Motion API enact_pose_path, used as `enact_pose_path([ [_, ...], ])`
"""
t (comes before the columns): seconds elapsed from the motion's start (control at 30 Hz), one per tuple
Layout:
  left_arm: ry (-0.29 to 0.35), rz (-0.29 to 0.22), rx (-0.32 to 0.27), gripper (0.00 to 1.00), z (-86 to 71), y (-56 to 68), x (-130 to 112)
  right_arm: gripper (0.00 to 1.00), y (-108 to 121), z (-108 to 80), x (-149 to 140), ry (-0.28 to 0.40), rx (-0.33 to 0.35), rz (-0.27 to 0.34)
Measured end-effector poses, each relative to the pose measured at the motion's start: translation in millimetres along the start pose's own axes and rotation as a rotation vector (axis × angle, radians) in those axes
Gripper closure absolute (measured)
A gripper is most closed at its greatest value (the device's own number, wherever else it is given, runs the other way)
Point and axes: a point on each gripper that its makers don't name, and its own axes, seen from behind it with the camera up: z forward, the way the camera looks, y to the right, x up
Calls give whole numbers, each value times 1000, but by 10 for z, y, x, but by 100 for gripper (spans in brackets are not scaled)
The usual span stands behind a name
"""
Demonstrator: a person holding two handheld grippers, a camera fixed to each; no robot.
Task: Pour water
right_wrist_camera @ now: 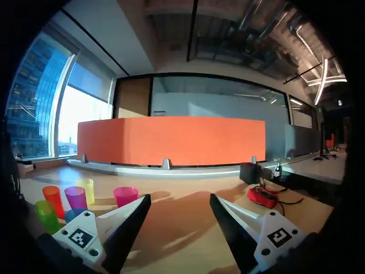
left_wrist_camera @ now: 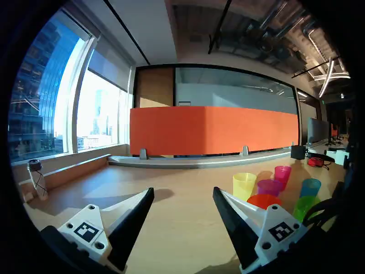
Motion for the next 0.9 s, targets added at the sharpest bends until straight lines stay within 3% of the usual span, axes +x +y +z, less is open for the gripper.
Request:
enact_pose_path([
  [0.9, 0, 0, 0, 4, 7, 0, -1, 0, 46, 7, -50, -16, 0, 3],
])
